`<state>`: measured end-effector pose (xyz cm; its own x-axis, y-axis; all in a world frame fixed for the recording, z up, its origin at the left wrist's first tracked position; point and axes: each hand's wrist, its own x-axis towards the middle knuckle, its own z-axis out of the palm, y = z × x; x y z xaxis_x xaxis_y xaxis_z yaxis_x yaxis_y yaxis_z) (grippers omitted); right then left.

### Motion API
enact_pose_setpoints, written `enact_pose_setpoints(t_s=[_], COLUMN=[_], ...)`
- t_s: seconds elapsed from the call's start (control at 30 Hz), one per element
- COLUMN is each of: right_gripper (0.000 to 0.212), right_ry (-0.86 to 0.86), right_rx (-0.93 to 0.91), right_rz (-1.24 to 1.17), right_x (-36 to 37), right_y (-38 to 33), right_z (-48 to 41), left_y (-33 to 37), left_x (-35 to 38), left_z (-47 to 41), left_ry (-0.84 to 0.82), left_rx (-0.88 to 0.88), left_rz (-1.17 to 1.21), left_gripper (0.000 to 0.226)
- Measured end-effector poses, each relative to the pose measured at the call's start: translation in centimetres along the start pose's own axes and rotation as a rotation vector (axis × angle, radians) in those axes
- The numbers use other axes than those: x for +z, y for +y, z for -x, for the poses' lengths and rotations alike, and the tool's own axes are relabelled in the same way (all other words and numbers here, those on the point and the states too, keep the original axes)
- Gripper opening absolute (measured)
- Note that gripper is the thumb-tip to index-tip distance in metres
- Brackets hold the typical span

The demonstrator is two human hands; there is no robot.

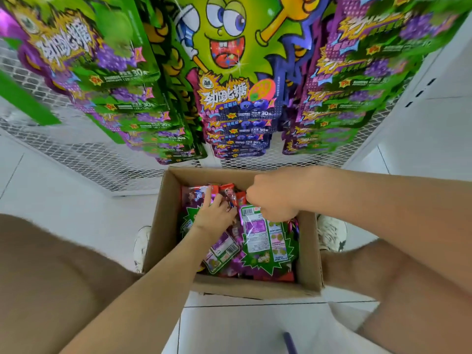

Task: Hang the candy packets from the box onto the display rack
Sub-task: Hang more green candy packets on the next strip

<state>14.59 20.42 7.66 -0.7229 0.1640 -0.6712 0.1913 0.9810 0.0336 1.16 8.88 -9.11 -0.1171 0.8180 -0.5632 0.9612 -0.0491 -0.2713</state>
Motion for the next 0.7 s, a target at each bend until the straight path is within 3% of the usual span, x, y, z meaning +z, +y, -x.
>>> enact_pose_setpoints(t_s=[0.1,0.27,0.33,0.43,0.5,0.6,0.63,0.7], right_gripper=[0.019,0.026,0.020,0.011,0.050,0.109,0.116,0.110], right_ry=[0.000,0.013,0.050,0.136,0.191,0.262,0.270,0.282], right_rx=[-0.043,-0.047,-0.061,-0.106,-0.150,-0.188,-0.187,-0.183], right_rz=[0.030,0.059,0.056,0.045,0.001,-0.092,-0.143,-0.262], right_x=[-1.9,-3.1,-3.4,-3.6,-3.6,-3.4,-3.2,-3.0], right_y=[-0.7,-2.6,-3.3,-4.1,-4.5,-5.1,-5.2,-5.4], right_z=[0.8,1.3,1.8,2.8,3.5,4.5,4.8,5.6], left_y=[-1.5,-4.2,-5.2,-7.2,-8.6,-10.0,-10.1,-10.4], left_x=[-1.7,-4.3,-6.0,-7.8,-8.7,-10.1,-10.6,-11.5], left_z=[0.9,4.0,5.4,7.3,9.0,11.6,12.4,14.2], left_ry=[0.002,0.071,0.083,0.169,0.198,0.242,0.266,0.265], left_rx=[-0.014,-0.045,-0.033,-0.018,-0.035,-0.234,-0.293,-0.425], left_rz=[-0.057,-0.039,0.090,0.549,0.808,1.133,1.246,1.436], left_gripper=[0.028,0.025,0.021,0.031,0.035,0.032,0.028,0.023])
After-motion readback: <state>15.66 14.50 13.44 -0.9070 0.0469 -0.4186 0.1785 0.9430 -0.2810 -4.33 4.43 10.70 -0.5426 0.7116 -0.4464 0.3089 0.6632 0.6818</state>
